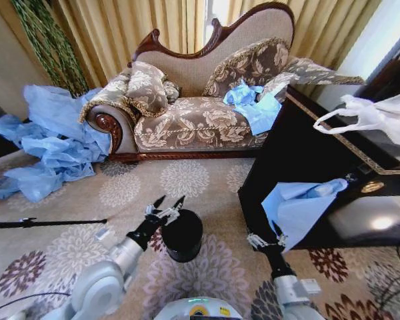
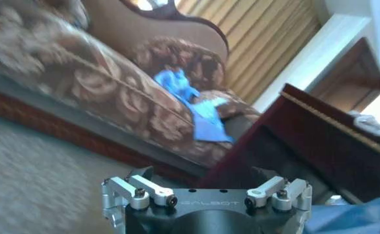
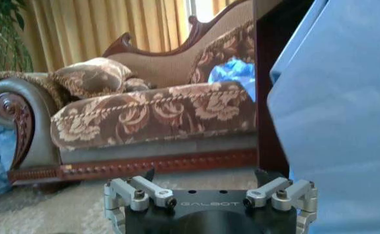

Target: Place a garbage bag over the trash bin.

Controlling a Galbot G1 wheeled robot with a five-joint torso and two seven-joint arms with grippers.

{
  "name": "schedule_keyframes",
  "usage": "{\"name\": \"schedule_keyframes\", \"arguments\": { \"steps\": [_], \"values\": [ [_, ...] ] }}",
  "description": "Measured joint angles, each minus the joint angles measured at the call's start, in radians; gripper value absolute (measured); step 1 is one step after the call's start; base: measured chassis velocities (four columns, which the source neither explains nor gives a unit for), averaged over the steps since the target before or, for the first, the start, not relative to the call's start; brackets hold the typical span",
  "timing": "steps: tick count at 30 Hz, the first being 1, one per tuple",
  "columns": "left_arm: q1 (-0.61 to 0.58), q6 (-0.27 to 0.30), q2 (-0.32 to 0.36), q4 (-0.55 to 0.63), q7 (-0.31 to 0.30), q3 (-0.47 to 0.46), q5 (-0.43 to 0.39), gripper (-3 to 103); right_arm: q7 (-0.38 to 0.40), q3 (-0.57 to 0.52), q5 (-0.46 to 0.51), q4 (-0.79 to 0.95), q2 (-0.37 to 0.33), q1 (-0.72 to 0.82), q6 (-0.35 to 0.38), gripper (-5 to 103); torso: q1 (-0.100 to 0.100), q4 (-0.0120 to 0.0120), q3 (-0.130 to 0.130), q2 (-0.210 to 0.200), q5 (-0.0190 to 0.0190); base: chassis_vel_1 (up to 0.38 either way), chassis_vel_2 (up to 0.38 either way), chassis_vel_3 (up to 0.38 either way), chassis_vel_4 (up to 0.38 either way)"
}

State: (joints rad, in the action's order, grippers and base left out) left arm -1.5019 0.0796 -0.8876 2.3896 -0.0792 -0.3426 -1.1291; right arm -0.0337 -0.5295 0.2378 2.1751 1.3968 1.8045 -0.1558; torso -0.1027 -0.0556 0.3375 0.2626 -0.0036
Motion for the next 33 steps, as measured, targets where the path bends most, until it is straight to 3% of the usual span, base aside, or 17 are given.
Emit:
{"name": "schedule_keyframes", "arguments": {
  "steps": [5,7,8,11,12,16,17,19,27,33],
  "values": [
    [0.16,0.016,-0.016,-0.069,-0.009,0.161,-0.141,100,0.003,0.005,-0.003,-0.034,0.0,-0.041,-0.006,100,0.0,0.0003,0.0,0.0,0.0002,0.0,0.0,0.0,0.0],
    [0.28,0.03,-0.032,-0.119,-0.039,0.285,-0.194,100,0.012,0.009,0.001,-0.048,-0.003,-0.072,0.002,100,0.0,0.0006,0.0,0.0,0.0002,0.0,0.0,0.0,0.0],
    [0.28,0.03,-0.032,-0.119,-0.039,0.285,-0.194,100,0.012,0.009,0.001,-0.048,-0.003,-0.072,0.002,100,0.0,0.0006,0.0,0.0,0.0002,0.0,0.0,0.0,0.0],
    [0.485,0.042,-0.077,-0.192,-0.101,0.442,-0.256,100,0.014,0.027,-0.011,-0.072,0.001,-0.09,0.005,100,0.0,0.0001,0.0,0.0,0.0002,0.0,0.0,0.0,0.0],
    [0.485,0.042,-0.077,-0.192,-0.101,0.442,-0.256,100,0.014,0.027,-0.011,-0.072,0.001,-0.09,0.005,100,0.0,0.0001,0.0,0.0,0.0002,0.0,0.0,0.0,0.0],
    [0.679,0.054,-0.169,-0.246,-0.167,0.586,-0.382,100,0.005,0.022,-0.04,-0.094,0.007,-0.09,0.002,100,0.0,0.0003,0.0,0.0,0.0003,0.0,0.0,0.0,0.0],
    [0.679,0.054,-0.169,-0.246,-0.167,0.586,-0.382,100,0.005,0.022,-0.04,-0.094,0.007,-0.09,0.002,100,0.0,0.0003,0.0,0.0,0.0003,0.0,0.0,0.0,0.0],
    [0.785,0.057,-0.235,-0.284,-0.195,0.671,-0.442,100,0.004,0.013,-0.042,-0.101,0.006,-0.091,0.003,100,0.0,0.0001,0.0,0.0,0.0005,0.0,0.0,0.0,0.0],
    [0.92,0.077,-0.368,-0.347,-0.242,0.781,-0.583,100,0.007,-0.01,-0.043,-0.122,0.009,-0.111,0.009,100,0.0,0.0004,0.0,0.0,0.0005,0.0,0.0,0.0,0.0],
    [0.957,0.103,-0.439,-0.408,-0.223,0.796,-0.6,100,0.007,-0.014,-0.052,-0.129,0.009,-0.118,0.015,100,0.0,0.0005,0.0,0.0,0.0003,0.0,0.0,0.0,0.0]
  ]
}}
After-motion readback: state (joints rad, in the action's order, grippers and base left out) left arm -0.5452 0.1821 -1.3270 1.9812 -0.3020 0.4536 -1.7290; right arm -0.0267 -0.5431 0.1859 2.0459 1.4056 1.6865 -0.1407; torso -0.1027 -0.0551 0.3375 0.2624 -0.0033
